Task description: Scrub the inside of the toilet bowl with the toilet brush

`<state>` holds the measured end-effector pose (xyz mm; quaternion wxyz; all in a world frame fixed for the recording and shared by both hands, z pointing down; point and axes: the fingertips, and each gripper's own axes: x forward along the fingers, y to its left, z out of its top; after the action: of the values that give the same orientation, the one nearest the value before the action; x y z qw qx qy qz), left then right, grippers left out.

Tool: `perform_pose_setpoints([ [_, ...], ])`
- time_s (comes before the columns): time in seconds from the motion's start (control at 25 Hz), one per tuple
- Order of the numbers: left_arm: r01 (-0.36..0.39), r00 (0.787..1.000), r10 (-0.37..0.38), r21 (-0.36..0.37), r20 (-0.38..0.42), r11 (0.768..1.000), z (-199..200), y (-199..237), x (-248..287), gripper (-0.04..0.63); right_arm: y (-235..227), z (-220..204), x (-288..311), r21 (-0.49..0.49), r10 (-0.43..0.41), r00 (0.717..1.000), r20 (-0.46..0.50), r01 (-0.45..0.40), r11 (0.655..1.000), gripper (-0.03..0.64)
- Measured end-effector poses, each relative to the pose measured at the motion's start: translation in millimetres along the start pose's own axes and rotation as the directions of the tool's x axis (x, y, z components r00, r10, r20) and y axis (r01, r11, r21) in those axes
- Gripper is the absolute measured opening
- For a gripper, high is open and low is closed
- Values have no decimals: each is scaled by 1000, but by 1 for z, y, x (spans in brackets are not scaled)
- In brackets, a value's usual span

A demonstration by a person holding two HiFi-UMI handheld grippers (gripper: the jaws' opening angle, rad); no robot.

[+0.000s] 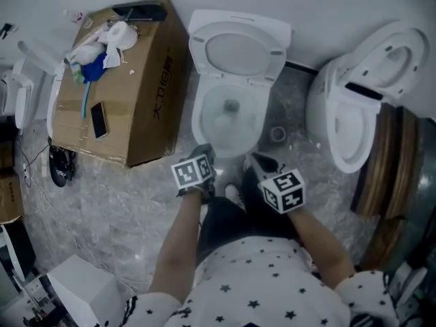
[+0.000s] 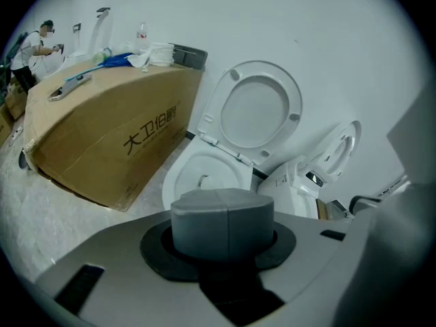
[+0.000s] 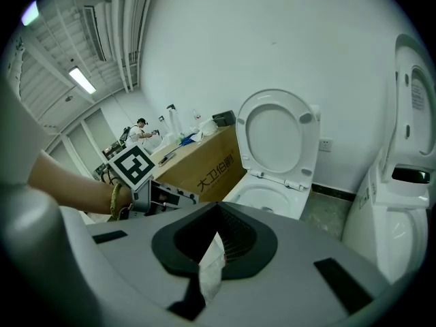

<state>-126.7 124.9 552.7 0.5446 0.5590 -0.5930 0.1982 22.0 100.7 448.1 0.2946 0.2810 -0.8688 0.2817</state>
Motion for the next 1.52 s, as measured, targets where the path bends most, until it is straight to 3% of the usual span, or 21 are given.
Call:
perform_pose_setpoints([
  [0.56,46,997,-45,-27,56,999,-41,-2,-66,156,34,11,-34,-53,-13,997,75,17,998,6],
  [1.52,100,983,-98,-4,158,995,-82,2,-138,156,82,-22,-81,-69,-32,985,171,45,997,6],
])
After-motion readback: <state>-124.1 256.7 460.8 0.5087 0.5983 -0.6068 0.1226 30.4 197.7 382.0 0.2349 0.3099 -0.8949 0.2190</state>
